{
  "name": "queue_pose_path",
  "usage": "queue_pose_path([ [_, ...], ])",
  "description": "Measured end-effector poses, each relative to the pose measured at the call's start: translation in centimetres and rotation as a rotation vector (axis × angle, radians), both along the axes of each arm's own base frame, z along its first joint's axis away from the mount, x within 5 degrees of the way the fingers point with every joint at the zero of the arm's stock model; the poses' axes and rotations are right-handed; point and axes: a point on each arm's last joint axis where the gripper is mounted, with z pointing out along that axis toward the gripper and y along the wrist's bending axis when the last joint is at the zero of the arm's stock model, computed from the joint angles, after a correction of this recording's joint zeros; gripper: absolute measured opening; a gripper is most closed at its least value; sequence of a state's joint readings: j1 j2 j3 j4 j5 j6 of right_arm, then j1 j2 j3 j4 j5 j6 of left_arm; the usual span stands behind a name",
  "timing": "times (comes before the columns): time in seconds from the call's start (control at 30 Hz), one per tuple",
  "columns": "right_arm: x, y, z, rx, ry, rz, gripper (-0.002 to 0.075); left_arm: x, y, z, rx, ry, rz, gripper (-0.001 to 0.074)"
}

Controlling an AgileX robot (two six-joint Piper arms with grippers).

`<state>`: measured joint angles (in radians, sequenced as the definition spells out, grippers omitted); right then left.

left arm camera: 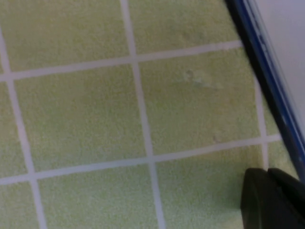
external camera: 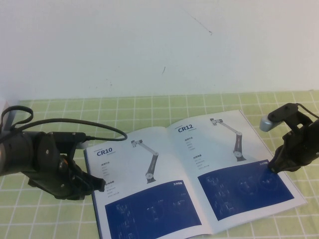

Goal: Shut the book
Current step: 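Close the open booklet and leave it lying on the table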

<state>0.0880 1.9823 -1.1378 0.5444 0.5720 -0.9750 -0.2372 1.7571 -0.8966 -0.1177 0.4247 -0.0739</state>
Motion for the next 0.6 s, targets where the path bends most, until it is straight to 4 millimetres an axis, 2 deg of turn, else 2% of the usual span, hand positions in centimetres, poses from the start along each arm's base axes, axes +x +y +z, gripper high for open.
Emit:
queue_pose_path([
  [0.6,0.22,0.04,-0.36,0.003,0.011,-0.006,-0.0001,0.41,-0.05,-0.09,-0.006,-0.011,0.043,-0.0004],
])
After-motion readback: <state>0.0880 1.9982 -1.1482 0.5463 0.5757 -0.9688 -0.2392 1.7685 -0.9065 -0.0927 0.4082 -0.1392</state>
